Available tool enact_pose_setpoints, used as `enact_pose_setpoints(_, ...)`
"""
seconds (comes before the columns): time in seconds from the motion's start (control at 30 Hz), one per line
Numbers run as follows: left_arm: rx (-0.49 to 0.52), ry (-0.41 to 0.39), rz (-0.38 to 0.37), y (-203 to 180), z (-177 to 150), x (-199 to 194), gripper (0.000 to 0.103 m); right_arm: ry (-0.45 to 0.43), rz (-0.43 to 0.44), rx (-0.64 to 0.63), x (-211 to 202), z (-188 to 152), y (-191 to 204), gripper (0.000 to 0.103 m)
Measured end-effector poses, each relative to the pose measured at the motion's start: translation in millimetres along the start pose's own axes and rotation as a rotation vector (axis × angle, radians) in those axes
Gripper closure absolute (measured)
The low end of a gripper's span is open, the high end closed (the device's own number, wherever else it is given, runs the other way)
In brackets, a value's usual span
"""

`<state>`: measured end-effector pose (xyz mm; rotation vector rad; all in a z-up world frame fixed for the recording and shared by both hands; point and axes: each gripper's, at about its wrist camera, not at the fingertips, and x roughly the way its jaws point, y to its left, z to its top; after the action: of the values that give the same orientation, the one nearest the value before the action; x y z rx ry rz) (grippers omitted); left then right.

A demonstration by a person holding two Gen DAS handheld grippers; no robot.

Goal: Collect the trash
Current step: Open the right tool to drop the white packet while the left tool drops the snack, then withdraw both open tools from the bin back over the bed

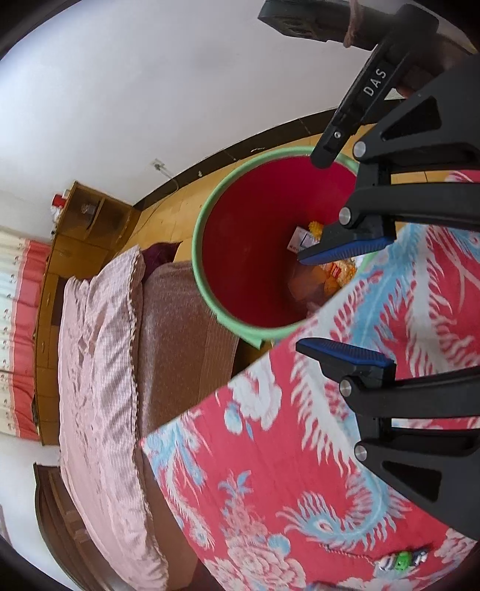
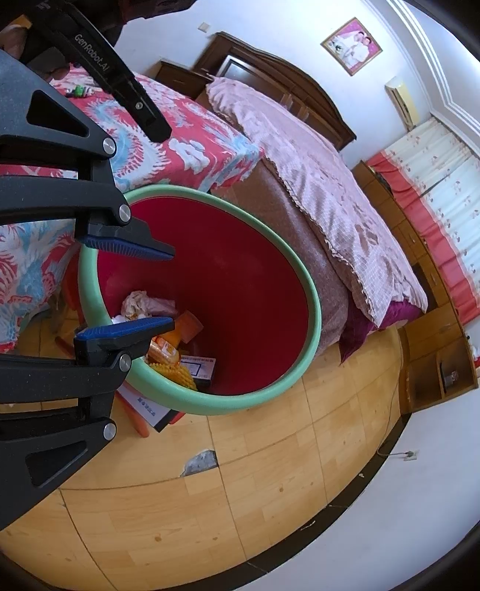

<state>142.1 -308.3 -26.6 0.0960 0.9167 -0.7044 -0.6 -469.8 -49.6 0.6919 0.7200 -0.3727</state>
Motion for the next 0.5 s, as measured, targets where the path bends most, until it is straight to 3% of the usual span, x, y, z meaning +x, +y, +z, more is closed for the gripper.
enact_pose_setpoints(0.5,-0.112,-0.067,0.105,67.0,-8.3,-42.2,0.062,0.007,0.018,-0.077,-6.1,-11.0,39.6,0.052)
